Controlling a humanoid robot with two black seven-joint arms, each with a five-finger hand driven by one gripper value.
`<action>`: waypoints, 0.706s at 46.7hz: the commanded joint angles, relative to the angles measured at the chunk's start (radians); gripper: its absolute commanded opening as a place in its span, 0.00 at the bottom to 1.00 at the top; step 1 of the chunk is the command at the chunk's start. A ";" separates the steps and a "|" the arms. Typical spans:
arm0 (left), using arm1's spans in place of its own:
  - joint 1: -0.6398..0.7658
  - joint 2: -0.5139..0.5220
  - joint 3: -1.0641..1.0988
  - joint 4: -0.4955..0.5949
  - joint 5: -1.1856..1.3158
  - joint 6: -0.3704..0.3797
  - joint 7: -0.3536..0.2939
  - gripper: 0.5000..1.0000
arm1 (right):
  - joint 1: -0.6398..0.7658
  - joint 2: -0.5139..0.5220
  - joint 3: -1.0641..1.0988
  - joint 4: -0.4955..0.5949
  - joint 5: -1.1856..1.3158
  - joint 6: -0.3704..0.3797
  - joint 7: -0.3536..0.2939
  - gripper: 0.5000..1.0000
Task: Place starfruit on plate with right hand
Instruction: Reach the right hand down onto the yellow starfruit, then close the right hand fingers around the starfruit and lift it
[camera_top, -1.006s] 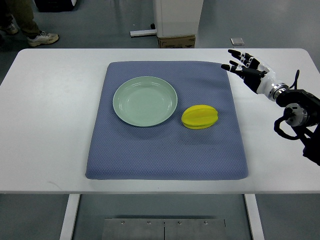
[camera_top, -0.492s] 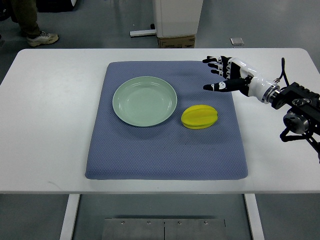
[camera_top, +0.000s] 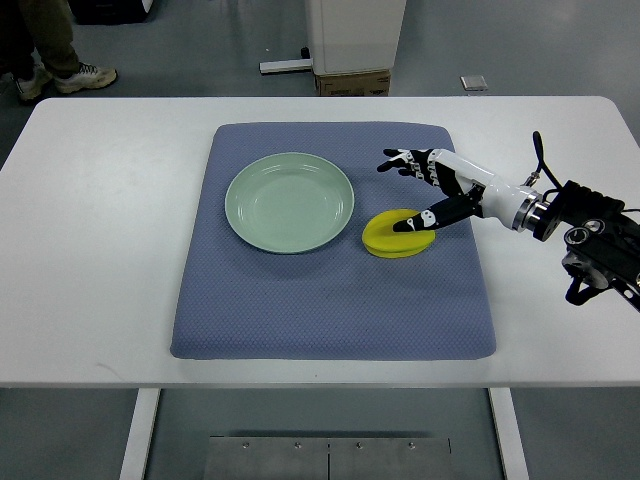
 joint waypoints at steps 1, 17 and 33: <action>0.000 0.000 0.000 0.000 0.000 0.000 0.000 1.00 | -0.002 0.002 -0.005 -0.001 -0.029 -0.015 0.005 0.97; 0.000 0.000 0.000 0.000 0.000 0.000 0.000 1.00 | -0.006 0.009 -0.183 -0.004 -0.075 -0.174 0.060 0.96; 0.000 0.000 0.000 0.000 0.000 0.000 0.000 1.00 | -0.008 0.019 -0.192 -0.011 -0.074 -0.220 0.067 0.74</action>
